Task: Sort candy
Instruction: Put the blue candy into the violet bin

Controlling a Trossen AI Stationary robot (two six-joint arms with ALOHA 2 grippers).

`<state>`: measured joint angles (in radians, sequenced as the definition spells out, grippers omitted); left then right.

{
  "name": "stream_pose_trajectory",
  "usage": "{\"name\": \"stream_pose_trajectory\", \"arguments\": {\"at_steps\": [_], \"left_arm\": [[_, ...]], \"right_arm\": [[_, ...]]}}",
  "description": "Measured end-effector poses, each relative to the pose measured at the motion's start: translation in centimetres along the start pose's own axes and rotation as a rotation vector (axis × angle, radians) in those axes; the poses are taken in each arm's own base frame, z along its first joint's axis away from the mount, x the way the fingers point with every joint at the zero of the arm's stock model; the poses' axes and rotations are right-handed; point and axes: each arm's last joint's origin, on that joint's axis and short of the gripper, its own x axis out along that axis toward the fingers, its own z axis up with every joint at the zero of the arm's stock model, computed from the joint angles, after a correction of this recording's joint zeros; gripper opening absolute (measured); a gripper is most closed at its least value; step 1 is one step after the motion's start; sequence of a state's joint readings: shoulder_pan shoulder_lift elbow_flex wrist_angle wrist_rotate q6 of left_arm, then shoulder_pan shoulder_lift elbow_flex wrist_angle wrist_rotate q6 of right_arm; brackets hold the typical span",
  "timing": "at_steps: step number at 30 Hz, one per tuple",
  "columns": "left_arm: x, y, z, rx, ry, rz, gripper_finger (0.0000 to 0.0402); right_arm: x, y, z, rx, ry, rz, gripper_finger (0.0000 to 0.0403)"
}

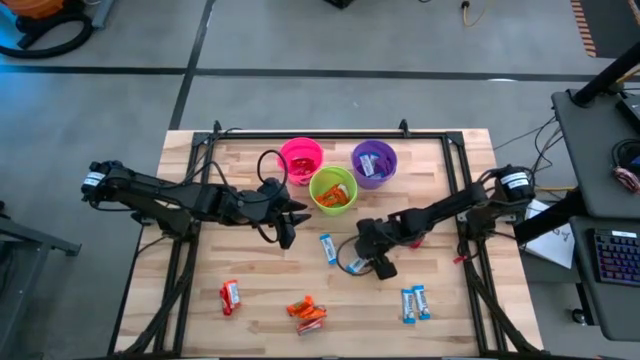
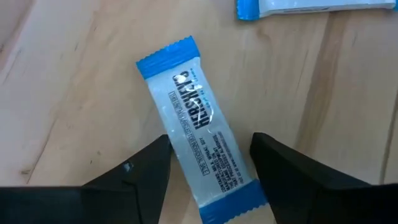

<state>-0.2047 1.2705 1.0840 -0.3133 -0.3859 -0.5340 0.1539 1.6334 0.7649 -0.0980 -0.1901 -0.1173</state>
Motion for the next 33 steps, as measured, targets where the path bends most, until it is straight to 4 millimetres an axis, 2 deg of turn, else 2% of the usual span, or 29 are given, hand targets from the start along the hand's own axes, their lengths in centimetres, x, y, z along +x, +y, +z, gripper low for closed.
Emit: {"name": "stream_pose_trajectory", "arguments": {"at_steps": [4, 11, 14, 21, 25, 29, 33], "left_arm": [[0.0, 0.0, 0.0, -0.007, 0.0, 0.0, 0.0125], [0.0, 0.0, 0.0, -0.007, 0.0, 0.0, 0.0125], [0.0, 0.0, 0.0, -0.007, 0.0, 0.0, 0.0125], [0.0, 0.0, 0.0, -0.007, 0.0, 0.0, 0.0125], [0.0, 0.0, 0.0, -0.007, 0.0, 0.0, 0.0125], [0.0, 0.0, 0.0, -0.007, 0.0, 0.0, 0.0125], [0.0, 0.0, 0.0, -0.007, 0.0, 0.0, 0.0125]], "right_arm": [[0.5, -0.6, -0.3, 0.012, 0.007, 0.03, 0.0179], [0.6, -0.9, -0.2, -0.013, -0.013, 0.079, 0.0051], [0.6, -0.9, -0.3, -0.007, -0.012, 0.079, 0.0017], [0.5, -0.9, -0.3, 0.009, -0.01, 0.072, 0.0009], [-0.3, -0.8, 0.0, 0.017, -0.025, 0.058, 0.0009], [-2.2, -0.7, 0.3, 0.046, -0.032, -0.018, 0.0008], [-5.4, -0.5, 0.9, 0.095, -0.088, -0.127, 0.0008]]}}
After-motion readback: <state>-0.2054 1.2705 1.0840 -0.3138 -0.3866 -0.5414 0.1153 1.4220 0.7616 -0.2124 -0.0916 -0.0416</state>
